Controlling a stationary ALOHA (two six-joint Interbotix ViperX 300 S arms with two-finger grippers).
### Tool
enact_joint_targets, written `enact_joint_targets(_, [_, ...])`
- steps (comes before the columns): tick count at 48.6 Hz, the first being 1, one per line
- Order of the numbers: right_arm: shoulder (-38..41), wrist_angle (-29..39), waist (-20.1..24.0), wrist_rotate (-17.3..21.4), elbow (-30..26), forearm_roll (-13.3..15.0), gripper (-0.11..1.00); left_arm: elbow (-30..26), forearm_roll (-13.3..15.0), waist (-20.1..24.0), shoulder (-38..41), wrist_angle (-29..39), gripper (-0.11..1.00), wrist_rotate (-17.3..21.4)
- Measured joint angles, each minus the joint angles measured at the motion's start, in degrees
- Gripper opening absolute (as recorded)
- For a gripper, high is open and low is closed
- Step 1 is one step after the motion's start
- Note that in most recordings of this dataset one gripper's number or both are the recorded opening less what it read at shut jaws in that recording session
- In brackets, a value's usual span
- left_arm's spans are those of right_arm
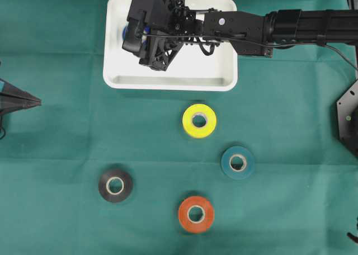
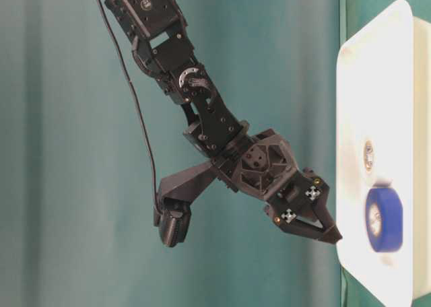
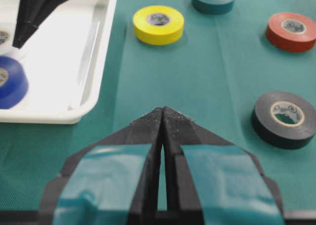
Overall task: Put the tape into the white case with the right arm.
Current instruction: 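Open the right gripper to release the blue roll in the tray, then withdraw the open right gripper to the right side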
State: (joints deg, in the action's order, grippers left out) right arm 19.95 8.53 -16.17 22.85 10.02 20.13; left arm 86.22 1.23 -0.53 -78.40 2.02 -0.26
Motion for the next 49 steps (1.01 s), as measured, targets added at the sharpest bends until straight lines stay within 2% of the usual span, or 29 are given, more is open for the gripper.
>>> enact_joint_targets(14, [0.0,-0.4,0.0,-0.1,0.6,0.1,0.76,0.0,0.0,0.0,0.0,-0.1,0.0,0.0])
enact_joint_targets(22, [-0.4,-0.4,-0.1,0.0,3.3,0.1,0.76,0.0,0.0,0.0,0.0,0.0,0.0,0.1])
enact_joint_targets(31, [-5.3,-0.4,-0.4,0.0,9.3,0.1,0.76,0.0,0.0,0.0,0.0,0.0,0.0,0.0])
enact_joint_targets(49, [-17.9,-3.7,-0.7,0.0,25.7,0.1,0.76,0.0,0.0,0.1,-0.2,0.0,0.0,0.0])
